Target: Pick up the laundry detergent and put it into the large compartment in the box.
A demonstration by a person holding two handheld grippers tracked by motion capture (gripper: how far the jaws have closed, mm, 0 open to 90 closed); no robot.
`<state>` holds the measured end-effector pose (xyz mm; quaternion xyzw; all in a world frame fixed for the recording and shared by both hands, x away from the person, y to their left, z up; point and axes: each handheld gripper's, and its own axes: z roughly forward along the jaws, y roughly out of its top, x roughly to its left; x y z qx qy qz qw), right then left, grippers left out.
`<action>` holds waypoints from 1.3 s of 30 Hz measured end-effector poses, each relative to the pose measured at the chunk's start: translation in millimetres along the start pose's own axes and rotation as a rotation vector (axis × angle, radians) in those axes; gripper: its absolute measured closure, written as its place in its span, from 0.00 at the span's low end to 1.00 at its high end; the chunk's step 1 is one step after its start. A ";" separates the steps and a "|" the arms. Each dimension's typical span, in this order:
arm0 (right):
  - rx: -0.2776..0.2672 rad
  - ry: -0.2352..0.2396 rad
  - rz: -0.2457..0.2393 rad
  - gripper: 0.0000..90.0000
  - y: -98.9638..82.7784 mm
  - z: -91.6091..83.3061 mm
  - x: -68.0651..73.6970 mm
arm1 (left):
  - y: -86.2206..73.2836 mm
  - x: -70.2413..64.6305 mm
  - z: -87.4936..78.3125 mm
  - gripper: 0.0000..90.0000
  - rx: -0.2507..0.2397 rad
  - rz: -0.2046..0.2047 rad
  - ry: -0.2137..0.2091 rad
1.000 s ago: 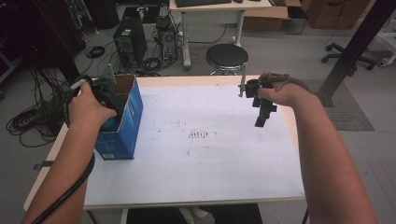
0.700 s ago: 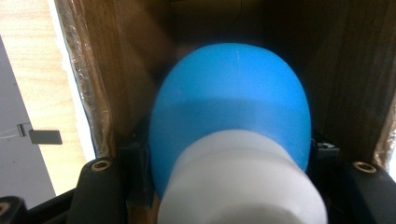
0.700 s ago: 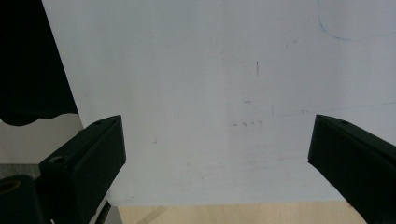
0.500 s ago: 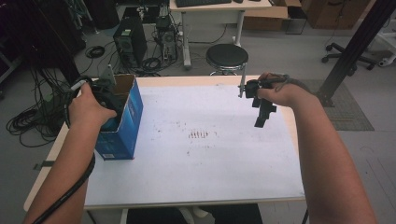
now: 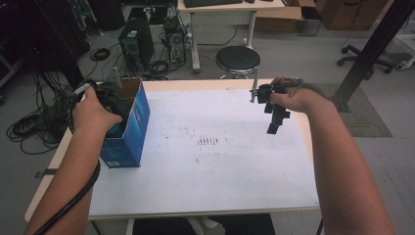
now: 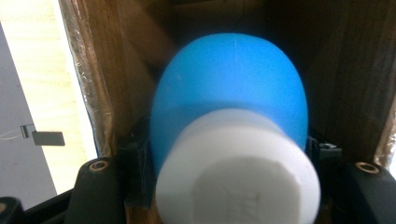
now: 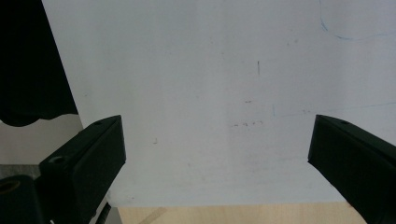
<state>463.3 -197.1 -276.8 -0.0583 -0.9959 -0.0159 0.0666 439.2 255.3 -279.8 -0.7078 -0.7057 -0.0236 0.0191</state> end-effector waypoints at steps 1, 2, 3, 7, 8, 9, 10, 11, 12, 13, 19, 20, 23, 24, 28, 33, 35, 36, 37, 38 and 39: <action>0.000 0.001 -0.001 0.04 0.2 0.2 -0.1 | 0.0 0.2 0.0 0.39 -0.001 -0.002 -0.004; 0.000 0.001 -0.001 0.04 0.4 0.5 0.0 | 0.2 0.1 -0.1 0.38 -0.004 0.001 -0.003; -0.001 0.001 -0.001 0.04 0.5 0.6 0.0 | 0.2 -0.1 -0.1 0.37 -0.004 0.003 -0.003; -0.003 0.001 -0.003 0.04 0.5 0.6 0.1 | 0.5 -0.7 0.6 0.35 -0.005 0.006 -0.006; -0.001 0.003 -0.004 0.04 0.0 0.7 0.0 | 0.6 -1.1 1.0 0.35 -0.004 0.006 -0.003; -0.003 0.001 -0.001 0.04 -0.3 0.8 0.1 | 0.8 -1.3 1.1 0.34 -0.006 0.006 -0.005; -0.005 0.001 -0.001 0.04 -0.8 0.9 0.1 | 0.9 -1.7 1.4 0.34 -0.004 0.008 -0.002; -0.003 0.003 0.000 0.04 -1.3 1.0 -0.1 | 1.1 -1.7 1.6 0.34 -0.004 0.009 -0.002; -0.004 0.003 0.001 0.04 -1.8 1.3 -0.1 | 1.1 -1.9 1.7 0.34 -0.005 0.007 -0.004; -0.004 0.003 0.001 0.04 -2.2 1.5 -0.3 | 1.1 -2.1 1.6 0.33 -0.005 0.007 -0.005; -0.007 0.005 0.005 0.04 -3.6 2.5 -0.5 | 0.8 -3.2 0.4 0.32 -0.010 0.006 -0.003; -0.008 0.004 0.004 0.04 -3.6 2.6 -0.5 | 0.6 -3.3 0.0 0.32 -0.012 0.004 -0.003; -0.009 0.006 0.003 0.04 -3.7 2.9 -0.4 | 0.2 -3.3 -2.4 0.32 -0.014 0.006 -0.002; -0.010 0.006 0.002 0.04 -3.8 2.9 -0.4 | -0.5 -3.5 -4.5 0.32 -0.016 0.004 -0.003; -0.011 0.005 0.003 0.04 -4.1 2.8 -0.3 | -2.4 -3.6 -9.5 0.30 -0.018 -0.001 0.007; -0.012 0.004 0.000 0.04 -3.9 2.3 -0.1 | -4.6 -3.2 -15.8 0.28 -0.026 -0.004 0.006; -0.014 0.005 -0.001 0.04 -3.9 2.0 0.0 | -5.3 -2.8 -18.3 0.26 -0.032 -0.007 0.003; -0.015 0.005 -0.001 0.04 -4.0 1.8 0.0 | -5.7 -3.0 -19.9 0.25 -0.035 -0.007 0.003; -0.019 0.004 0.000 0.04 -4.2 1.5 0.1 | -6.0 -3.2 -21.1 0.24 -0.036 -0.007 0.005; -0.016 0.005 0.001 0.04 -4.3 1.1 0.3 | -6.4 -3.6 -23.2 0.24 -0.037 -0.002 0.008; -0.019 0.004 0.002 0.04 -4.6 1.1 0.5 | -6.8 -3.7 -24.4 0.23 -0.040 0.001 0.009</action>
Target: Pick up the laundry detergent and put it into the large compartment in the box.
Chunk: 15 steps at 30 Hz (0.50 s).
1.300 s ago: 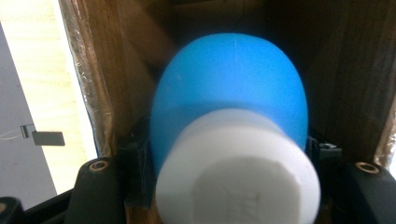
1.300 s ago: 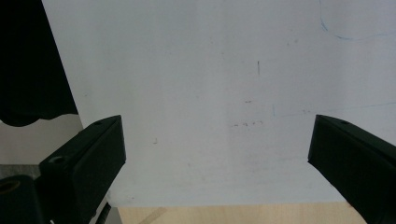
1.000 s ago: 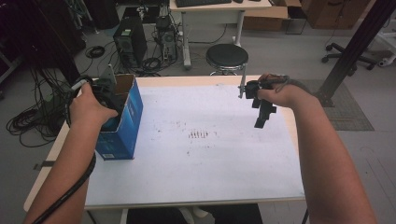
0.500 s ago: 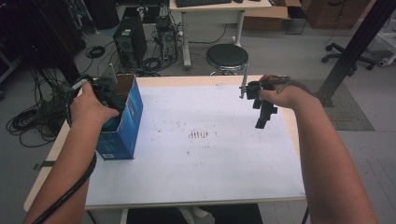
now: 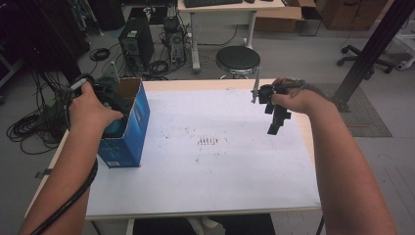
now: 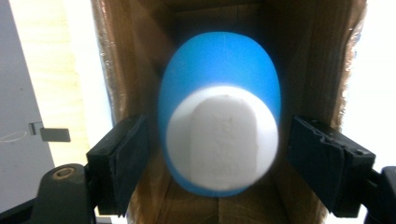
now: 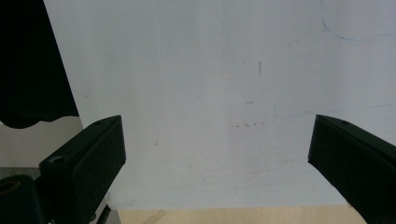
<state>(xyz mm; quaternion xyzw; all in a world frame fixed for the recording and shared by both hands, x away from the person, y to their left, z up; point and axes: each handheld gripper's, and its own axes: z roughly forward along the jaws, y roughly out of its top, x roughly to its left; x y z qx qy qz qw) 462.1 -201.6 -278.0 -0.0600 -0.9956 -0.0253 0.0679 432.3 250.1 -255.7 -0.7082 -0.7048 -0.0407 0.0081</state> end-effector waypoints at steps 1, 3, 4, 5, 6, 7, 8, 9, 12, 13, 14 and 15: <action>0.000 -0.001 0.000 0.04 -0.2 -0.2 0.0 | -0.4 -0.4 -1.6 0.22 -0.008 0.004 0.002; 0.000 0.000 0.000 0.04 -0.7 -0.1 0.0 | -1.4 -1.2 -4.9 0.20 -0.014 0.015 0.010; 0.002 -0.001 0.001 0.04 -1.0 -0.3 0.2 | -2.4 -1.3 -7.0 0.20 -0.017 0.031 0.013; 0.003 -0.001 0.000 0.04 -1.2 -0.4 0.2 | -3.6 -1.6 -9.3 0.19 -0.023 0.048 0.019; 0.003 -0.001 0.000 0.04 -1.2 -0.4 0.2 | -3.6 -1.6 -9.3 0.18 -0.023 0.048 0.019; 0.000 -0.002 0.001 0.04 -1.6 -0.7 0.3 | -4.9 -1.6 -12.8 0.18 -0.034 0.062 0.022; -0.001 -0.002 0.001 0.04 -1.8 -0.9 0.3 | -5.7 -1.4 -14.4 0.17 -0.040 0.071 0.021; -0.002 -0.003 0.000 0.04 -1.8 -1.1 0.3 | -6.7 -1.3 -16.5 0.16 -0.050 0.083 0.028; -0.001 -0.002 0.002 0.04 -1.9 -1.0 0.1 | -8.3 -0.5 -22.6 0.15 -0.067 0.115 0.023; -0.002 -0.003 0.002 0.04 -1.7 -0.6 0.1 | -8.7 -0.6 -23.7 0.14 -0.069 0.121 0.023; 0.001 -0.003 0.001 0.04 -1.4 -0.6 0.1 | -8.9 -0.6 -24.6 0.13 -0.071 0.130 0.023; 0.001 -0.002 0.000 0.04 -1.3 -0.4 0.2 | -9.3 -0.8 -25.5 0.12 -0.074 0.135 0.019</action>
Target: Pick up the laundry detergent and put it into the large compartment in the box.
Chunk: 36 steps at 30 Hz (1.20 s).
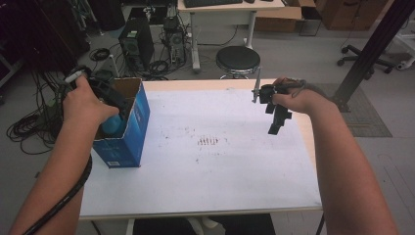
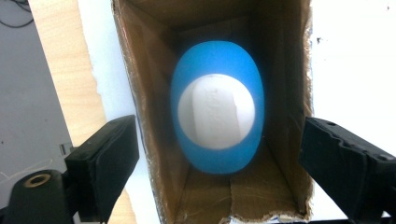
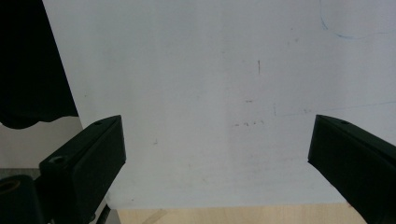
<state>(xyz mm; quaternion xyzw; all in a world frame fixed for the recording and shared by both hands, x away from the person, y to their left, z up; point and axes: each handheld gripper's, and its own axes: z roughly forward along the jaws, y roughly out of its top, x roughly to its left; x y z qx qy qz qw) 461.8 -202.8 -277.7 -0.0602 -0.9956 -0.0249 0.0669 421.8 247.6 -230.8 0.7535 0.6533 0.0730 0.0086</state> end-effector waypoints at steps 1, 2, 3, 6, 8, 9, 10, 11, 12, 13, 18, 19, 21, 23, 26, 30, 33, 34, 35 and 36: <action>0.000 0.000 0.001 0.04 0.2 0.1 0.1 | -0.1 -0.6 -0.8 0.12 0.001 0.007 0.001; -0.001 -0.001 0.001 0.04 0.4 0.0 0.1 | -0.2 -0.9 -1.4 0.11 0.000 0.012 0.001; -0.002 0.000 0.001 0.04 0.3 0.0 0.1 | -0.3 -1.2 -2.1 0.10 -0.001 0.018 0.000; -0.001 0.000 0.002 0.04 0.0 -0.3 0.1 | -1.0 -2.5 -4.6 0.07 -0.010 0.039 -0.005; -0.001 -0.001 0.003 0.04 -0.4 -0.3 0.2 | -1.5 -3.4 -6.4 0.04 -0.013 0.050 -0.005; -0.001 -0.001 0.003 0.04 -0.7 -0.5 0.2 | -1.7 -3.8 -7.6 0.04 -0.015 0.058 -0.011; -0.001 -0.001 0.005 0.04 -0.9 -0.6 0.4 | -2.0 -4.3 -8.5 0.02 -0.019 0.066 -0.018; 0.000 0.000 0.006 0.04 -1.1 -0.8 0.4 | -2.5 -4.8 -9.7 0.01 -0.020 0.080 -0.025; 0.000 -0.001 0.005 0.04 -1.4 -1.1 0.3 | -2.6 -5.1 -11.2 0.00 -0.027 0.088 -0.033; -0.002 0.000 0.006 0.04 -1.7 -1.2 0.3 | -2.6 -5.1 -11.2 0.00 -0.027 0.088 -0.033; -0.001 -0.001 0.005 0.04 -2.5 -1.3 0.4 | -3.2 -10.8 -21.8 0.00 -0.045 0.143 -0.076; -0.001 -0.001 0.007 0.04 -2.7 -1.0 0.5 | -3.3 -12.3 -23.7 0.00 -0.047 0.156 -0.085; 0.001 -0.001 0.007 0.04 -2.8 -1.0 0.4 | -3.6 -16.0 -27.9 0.00 -0.052 0.175 -0.104; 0.000 -0.001 0.008 0.04 -2.7 -1.3 0.4 | -3.7 -21.3 -31.0 0.00 -0.043 0.204 -0.100; 0.001 -0.002 0.008 0.04 -2.6 -1.4 0.4 | -4.0 -31.0 -36.5 0.00 -0.046 0.248 -0.093; 0.000 -0.002 0.011 0.04 -3.2 -1.9 0.8 | -4.0 -47.6 -44.3 0.00 -0.058 0.314 -0.084; 0.000 -0.005 0.012 0.04 -4.2 -2.2 1.2 | -2.8 -63.7 -51.3 0.00 -0.067 0.378 -0.084; 0.000 -0.005 0.012 0.04 -4.2 -2.2 1.2 | -2.8 -63.7 -51.3 0.00 -0.067 0.378 -0.084; 0.003 -0.003 0.016 0.04 -4.9 -2.3 1.9 | -2.4 -68.4 -53.5 0.00 -0.069 0.395 -0.083; 0.006 -0.004 0.014 0.04 -4.8 -2.6 2.2 | -1.9 -78.8 -57.0 0.00 -0.068 0.432 -0.079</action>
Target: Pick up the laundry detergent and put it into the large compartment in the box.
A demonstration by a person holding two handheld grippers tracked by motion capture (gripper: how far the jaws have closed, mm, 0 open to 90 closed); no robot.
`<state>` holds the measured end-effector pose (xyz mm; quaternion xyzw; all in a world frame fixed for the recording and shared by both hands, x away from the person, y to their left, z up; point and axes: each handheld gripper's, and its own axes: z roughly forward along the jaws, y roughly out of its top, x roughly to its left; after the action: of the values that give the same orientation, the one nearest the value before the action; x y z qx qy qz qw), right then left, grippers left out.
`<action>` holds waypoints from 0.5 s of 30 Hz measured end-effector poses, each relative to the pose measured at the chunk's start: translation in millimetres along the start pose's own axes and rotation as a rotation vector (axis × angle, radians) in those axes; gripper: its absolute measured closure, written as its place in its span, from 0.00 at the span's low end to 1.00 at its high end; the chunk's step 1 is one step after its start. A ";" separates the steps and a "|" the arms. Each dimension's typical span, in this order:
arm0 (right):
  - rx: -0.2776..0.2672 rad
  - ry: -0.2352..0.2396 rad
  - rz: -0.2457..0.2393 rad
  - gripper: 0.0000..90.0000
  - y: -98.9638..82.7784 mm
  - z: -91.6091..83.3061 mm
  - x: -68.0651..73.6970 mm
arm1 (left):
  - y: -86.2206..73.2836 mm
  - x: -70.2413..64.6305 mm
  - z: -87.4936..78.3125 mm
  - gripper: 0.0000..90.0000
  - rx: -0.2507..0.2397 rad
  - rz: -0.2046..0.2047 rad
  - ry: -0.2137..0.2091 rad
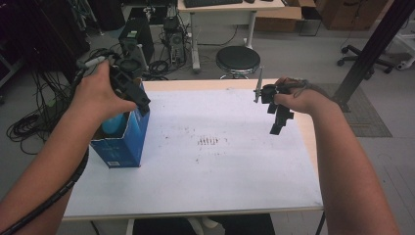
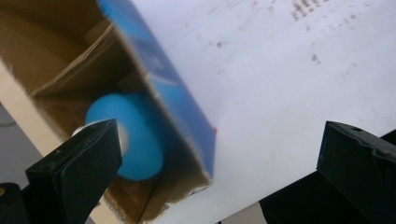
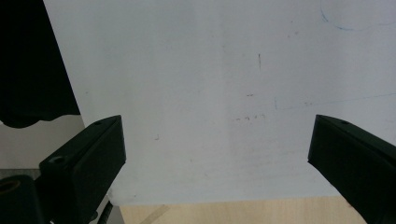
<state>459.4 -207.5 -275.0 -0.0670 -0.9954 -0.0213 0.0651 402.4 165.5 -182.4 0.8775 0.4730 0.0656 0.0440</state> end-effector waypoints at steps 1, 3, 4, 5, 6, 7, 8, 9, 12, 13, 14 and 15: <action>-0.002 0.000 -0.001 0.04 -0.2 0.2 0.4 | 2.5 -4.5 -1.3 0.00 -0.006 0.021 -0.002; 0.003 -0.001 -0.004 0.04 0.2 -0.4 1.3 | 7.0 -13.8 -3.4 0.00 -0.013 0.065 -0.010; 0.000 -0.004 -0.007 0.04 0.2 -0.3 1.7 | 8.5 -17.7 -4.0 0.00 -0.019 0.082 -0.010; 0.002 -0.004 -0.008 0.04 0.3 -0.5 2.1 | 10.6 -22.5 -4.9 0.00 -0.023 0.103 -0.015; 0.005 -0.002 -0.009 0.04 0.5 -0.5 2.6 | 12.4 -26.9 -5.4 0.00 -0.020 0.120 -0.022; 0.004 -0.004 -0.011 0.04 0.3 -0.4 2.9 | 14.9 -32.1 -5.9 0.00 -0.011 0.148 -0.027; 0.005 -0.004 -0.013 0.04 0.3 -0.5 3.2 | 16.4 -35.1 -5.9 0.00 -0.008 0.161 -0.028; 0.005 -0.002 -0.011 0.04 0.1 -0.3 3.5 | 18.5 -39.9 -5.5 0.00 0.000 0.176 -0.028; 0.009 -0.004 -0.012 0.04 -0.4 -0.2 4.4 | 23.7 -50.8 -4.5 0.00 0.017 0.225 -0.040; 0.008 -0.004 -0.013 0.04 -0.5 -0.2 4.8 | 25.2 -54.4 -3.9 0.00 0.022 0.244 -0.046; 0.011 -0.005 -0.017 0.04 -0.4 -0.3 5.2 | 26.2 -57.2 -3.6 0.00 0.025 0.260 -0.047; 0.010 -0.004 -0.017 0.04 -0.3 -0.2 5.6 | 27.5 -60.6 -3.2 0.00 0.027 0.279 -0.050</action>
<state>453.9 -207.1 -274.1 -0.0580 -0.9962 -0.0166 0.0631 391.6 99.8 -179.9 0.9366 0.3460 0.0428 0.0345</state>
